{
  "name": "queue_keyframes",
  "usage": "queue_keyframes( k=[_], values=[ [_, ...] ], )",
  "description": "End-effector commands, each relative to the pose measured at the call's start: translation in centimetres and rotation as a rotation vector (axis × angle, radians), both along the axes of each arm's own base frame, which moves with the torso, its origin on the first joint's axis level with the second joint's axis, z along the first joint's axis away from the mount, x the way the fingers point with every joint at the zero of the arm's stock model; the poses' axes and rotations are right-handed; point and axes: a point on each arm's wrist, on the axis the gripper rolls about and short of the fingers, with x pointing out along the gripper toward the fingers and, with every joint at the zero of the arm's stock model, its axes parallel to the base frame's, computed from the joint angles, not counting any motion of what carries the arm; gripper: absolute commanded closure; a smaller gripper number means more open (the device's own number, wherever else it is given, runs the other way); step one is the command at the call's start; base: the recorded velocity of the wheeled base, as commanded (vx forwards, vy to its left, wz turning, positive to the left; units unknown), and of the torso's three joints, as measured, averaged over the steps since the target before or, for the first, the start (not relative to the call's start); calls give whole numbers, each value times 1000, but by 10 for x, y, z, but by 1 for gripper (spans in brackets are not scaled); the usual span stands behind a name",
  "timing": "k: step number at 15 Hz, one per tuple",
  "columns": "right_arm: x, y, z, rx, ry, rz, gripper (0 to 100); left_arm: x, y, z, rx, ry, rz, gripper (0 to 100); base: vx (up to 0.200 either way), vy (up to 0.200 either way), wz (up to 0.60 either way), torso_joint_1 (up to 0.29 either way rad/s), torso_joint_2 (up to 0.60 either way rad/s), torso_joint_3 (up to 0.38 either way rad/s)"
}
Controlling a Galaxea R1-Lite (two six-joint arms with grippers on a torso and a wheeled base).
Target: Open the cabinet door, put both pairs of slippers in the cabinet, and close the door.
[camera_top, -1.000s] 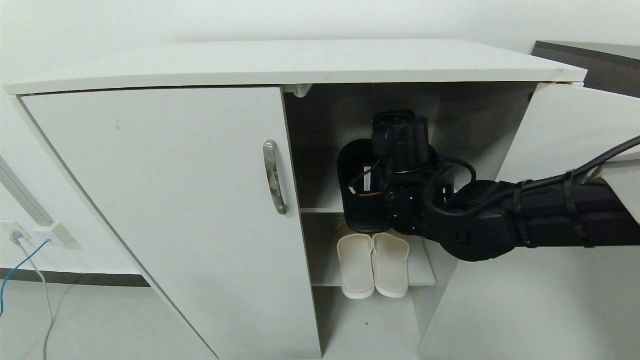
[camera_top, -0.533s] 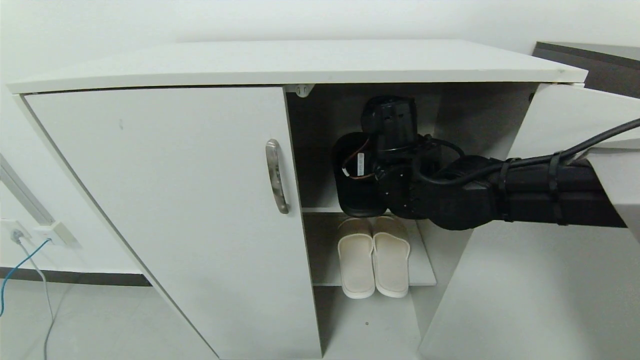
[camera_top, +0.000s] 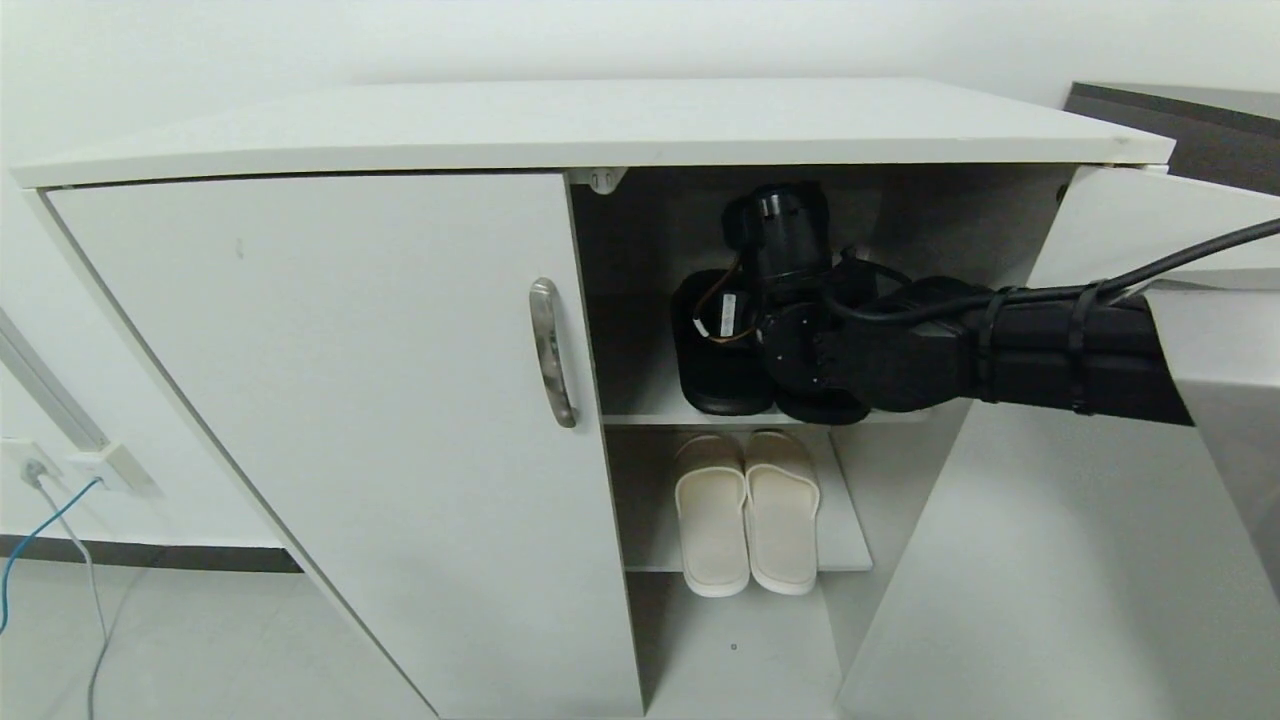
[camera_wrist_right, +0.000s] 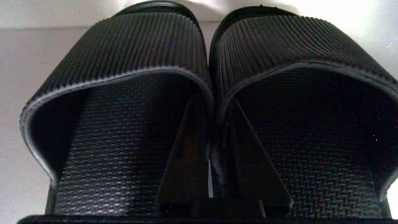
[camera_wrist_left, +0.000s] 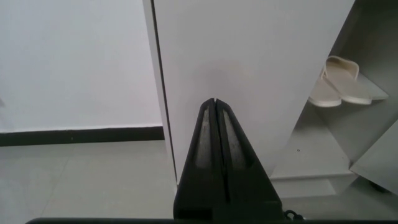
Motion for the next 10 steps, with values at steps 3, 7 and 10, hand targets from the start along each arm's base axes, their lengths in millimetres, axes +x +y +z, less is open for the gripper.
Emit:
queue_keyframes(
  k=[3, 7, 10],
  values=[
    [9, 2, -10, -9, 9, -8, 100, 0, 0, 0, 0, 1, 1, 100, 0, 0, 0, 0, 0, 0],
    [8, 1, -10, -15, 14, -13, 0, 0, 0, 0, 0, 0, 1, 100, 0, 0, 0, 0, 0, 0],
    [-8, -1, 0, -15, 13, 6, 0, 0, 0, 0, 0, 0, 1, 100, 0, 0, 0, 0, 0, 0]
  ],
)
